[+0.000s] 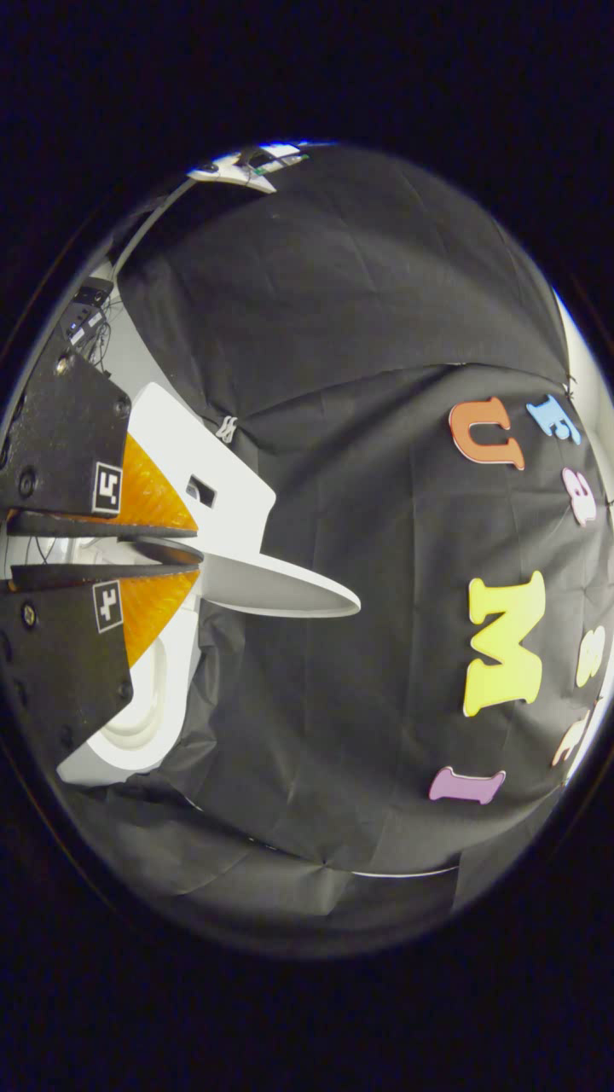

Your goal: Open the toilet lid.

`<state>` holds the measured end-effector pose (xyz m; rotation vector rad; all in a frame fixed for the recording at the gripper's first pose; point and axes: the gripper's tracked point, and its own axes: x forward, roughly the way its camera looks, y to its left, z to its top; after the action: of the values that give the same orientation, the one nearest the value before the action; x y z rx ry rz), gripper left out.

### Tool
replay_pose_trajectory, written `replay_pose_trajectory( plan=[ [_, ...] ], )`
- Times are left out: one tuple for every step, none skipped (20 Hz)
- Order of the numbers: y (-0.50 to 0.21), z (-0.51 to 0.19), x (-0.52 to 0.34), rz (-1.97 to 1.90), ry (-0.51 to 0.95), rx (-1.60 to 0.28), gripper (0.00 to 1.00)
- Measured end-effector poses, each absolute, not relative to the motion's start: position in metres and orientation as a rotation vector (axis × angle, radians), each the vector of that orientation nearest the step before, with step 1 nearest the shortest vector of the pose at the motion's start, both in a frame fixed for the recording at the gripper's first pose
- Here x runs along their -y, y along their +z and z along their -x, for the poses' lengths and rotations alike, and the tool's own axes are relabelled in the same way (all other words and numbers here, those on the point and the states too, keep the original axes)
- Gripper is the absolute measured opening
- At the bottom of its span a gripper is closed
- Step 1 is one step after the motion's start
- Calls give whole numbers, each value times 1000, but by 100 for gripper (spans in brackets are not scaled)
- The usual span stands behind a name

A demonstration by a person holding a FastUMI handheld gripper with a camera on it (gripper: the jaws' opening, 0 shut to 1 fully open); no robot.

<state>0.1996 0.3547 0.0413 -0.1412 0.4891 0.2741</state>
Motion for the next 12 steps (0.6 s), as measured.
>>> replay_pose_trajectory(
  plan=[
    [40,-199,-358,155,278,-484,15],
    [40,-199,-362,172,279,-477,15],
    [39,-198,-364,184,277,-474,15],
    [38,-198,-366,191,277,-472,15],
    [37,-199,-369,192,279,-472,15],
    [36,-198,-371,191,282,-473,15],
    [37,-199,-375,190,284,-474,15],
    [37,-198,-379,193,286,-474,15],
    [34,-200,-382,198,286,-473,15],
    [32,-201,-387,204,286,-471,15],
    [31,-200,-392,213,286,-469,15],
    [31,-200,-396,219,285,-466,15]
  ],
)
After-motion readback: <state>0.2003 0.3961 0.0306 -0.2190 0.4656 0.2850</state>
